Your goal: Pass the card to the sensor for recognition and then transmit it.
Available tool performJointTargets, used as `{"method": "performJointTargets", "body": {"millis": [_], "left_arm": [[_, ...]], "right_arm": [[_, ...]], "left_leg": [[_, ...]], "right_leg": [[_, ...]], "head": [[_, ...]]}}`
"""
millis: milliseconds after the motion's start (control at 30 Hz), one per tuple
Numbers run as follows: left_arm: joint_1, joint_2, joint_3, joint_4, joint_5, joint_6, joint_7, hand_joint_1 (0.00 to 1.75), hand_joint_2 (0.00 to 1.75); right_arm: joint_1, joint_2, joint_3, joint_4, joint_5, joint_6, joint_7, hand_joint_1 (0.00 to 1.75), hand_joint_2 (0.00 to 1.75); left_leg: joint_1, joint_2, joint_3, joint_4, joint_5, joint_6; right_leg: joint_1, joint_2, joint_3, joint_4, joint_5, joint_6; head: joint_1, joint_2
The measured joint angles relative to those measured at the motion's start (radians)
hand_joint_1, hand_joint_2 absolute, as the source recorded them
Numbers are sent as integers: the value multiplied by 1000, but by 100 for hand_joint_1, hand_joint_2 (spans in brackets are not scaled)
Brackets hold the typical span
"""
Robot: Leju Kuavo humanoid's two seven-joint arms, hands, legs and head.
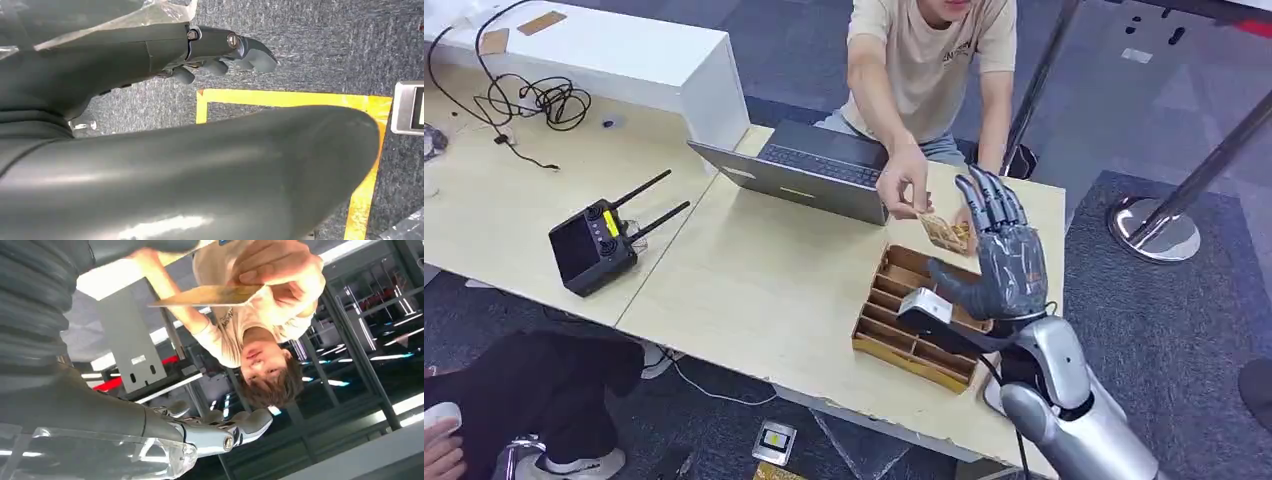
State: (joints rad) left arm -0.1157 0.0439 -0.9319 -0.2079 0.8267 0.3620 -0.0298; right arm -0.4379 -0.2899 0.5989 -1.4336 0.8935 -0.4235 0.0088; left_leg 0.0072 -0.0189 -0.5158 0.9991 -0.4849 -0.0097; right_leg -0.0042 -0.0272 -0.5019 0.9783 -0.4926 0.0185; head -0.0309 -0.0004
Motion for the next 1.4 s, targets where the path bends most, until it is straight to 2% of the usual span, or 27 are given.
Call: {"method": "performJointTargets", "body": {"millis": [933, 1167, 1400], "left_arm": [[0, 0, -9, 0, -10, 6, -16, 0, 0], [2, 0, -10, 0, 3, 9, -18, 0, 0], [2, 0, -12, 2, 3, 9, -18, 0, 0]], "right_arm": [[-8, 0, 25, 43, -32, -2, -13, 175, 175], [11, -13, -15, 16, -155, -39, -9, 175, 175], [24, -30, -47, -16, -166, -39, -9, 175, 175]], "left_leg": [[0, 0, 0, 0, 0, 0], [0, 1, 0, 0, 0, 0], [0, 1, 0, 0, 0, 0]], "right_leg": [[0, 0, 0, 0, 0, 0], [0, 0, -1, 0, 0, 0], [0, 1, -1, 0, 0, 0]], "head": [[0, 0], [0, 0], [0, 0]]}}
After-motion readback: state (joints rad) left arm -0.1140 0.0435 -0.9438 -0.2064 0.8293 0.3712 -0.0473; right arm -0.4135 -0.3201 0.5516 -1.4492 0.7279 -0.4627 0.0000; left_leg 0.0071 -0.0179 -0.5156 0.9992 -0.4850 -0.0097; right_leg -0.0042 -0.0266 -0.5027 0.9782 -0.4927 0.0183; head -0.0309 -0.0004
